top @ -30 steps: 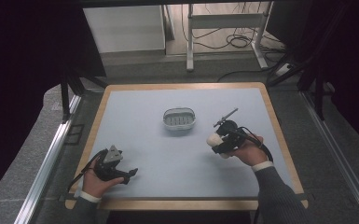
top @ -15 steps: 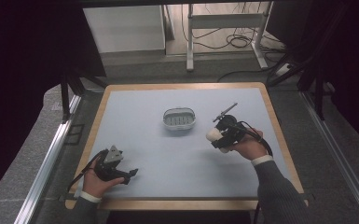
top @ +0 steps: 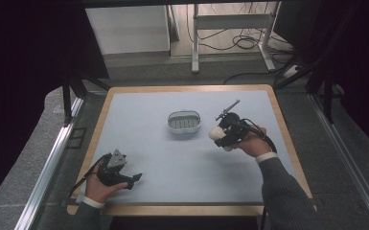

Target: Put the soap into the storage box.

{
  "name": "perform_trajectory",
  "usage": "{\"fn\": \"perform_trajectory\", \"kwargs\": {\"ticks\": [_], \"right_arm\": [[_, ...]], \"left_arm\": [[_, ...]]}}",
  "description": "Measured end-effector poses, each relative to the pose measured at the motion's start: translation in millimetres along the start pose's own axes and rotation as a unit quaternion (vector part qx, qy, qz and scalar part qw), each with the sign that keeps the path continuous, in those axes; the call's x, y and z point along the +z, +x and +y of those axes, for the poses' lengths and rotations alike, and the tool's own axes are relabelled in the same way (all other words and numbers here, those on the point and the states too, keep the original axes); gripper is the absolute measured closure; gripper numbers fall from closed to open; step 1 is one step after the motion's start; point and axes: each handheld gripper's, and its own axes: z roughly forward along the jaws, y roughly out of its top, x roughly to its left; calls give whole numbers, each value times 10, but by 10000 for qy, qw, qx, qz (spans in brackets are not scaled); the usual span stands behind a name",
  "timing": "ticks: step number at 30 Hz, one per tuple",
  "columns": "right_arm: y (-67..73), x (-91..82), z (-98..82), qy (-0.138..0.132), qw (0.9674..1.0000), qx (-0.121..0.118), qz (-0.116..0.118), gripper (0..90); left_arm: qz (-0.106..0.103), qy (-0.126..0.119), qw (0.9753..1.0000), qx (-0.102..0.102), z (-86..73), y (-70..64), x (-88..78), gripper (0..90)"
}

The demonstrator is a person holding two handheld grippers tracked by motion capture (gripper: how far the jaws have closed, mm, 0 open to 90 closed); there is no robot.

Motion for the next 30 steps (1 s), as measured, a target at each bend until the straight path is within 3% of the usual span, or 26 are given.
{"fn": "perform_trajectory", "kwargs": {"ticks": [30], "right_arm": [[-165, 179, 313, 84, 9994, -338, -7, 495]], "left_arm": [[29, 41, 10000, 25, -3, 0, 11, 59]]}}
